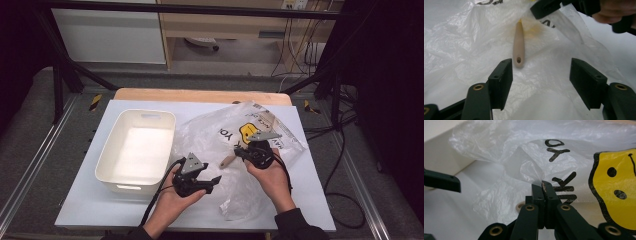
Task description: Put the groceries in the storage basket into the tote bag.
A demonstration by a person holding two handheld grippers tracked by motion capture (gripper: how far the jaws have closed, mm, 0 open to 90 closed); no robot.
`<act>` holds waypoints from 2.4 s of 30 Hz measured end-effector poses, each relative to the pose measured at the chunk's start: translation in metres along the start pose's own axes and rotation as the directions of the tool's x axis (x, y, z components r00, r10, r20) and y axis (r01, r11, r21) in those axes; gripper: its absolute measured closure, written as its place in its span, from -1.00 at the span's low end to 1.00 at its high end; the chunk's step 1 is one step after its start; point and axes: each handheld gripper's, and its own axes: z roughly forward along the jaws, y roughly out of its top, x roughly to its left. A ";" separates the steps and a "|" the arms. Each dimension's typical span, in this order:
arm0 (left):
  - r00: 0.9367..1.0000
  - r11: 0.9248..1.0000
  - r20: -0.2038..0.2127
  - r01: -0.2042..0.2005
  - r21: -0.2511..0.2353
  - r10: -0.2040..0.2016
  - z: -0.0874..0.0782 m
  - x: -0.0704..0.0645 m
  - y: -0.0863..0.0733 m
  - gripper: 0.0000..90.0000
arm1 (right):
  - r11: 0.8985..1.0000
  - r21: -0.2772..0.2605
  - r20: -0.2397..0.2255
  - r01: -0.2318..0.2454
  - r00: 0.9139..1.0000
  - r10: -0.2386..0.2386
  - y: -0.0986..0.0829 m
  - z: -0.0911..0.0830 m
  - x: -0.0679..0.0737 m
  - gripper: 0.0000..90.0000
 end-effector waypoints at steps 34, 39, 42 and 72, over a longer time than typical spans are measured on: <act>0.987 0.985 -0.140 0.059 -0.163 -0.082 -0.062 0.033 0.017 -0.65 | 0.991 0.128 -0.033 0.041 0.999 -0.037 -0.030 0.022 0.018 0.99; 0.982 0.983 -0.166 0.067 -0.170 -0.096 -0.069 0.039 0.017 -0.65 | 0.990 0.129 -0.040 0.053 0.998 -0.048 -0.030 0.023 0.021 1.00; 0.978 0.983 -0.183 0.063 -0.173 -0.095 -0.074 0.043 0.017 -0.65 | 0.988 0.144 -0.045 0.059 0.998 -0.053 -0.031 0.024 0.022 1.00; 0.948 0.979 -0.288 0.085 -0.183 -0.136 -0.098 0.078 0.015 -0.69 | 0.995 0.093 0.030 0.030 0.999 -0.033 -0.038 0.007 0.027 -0.23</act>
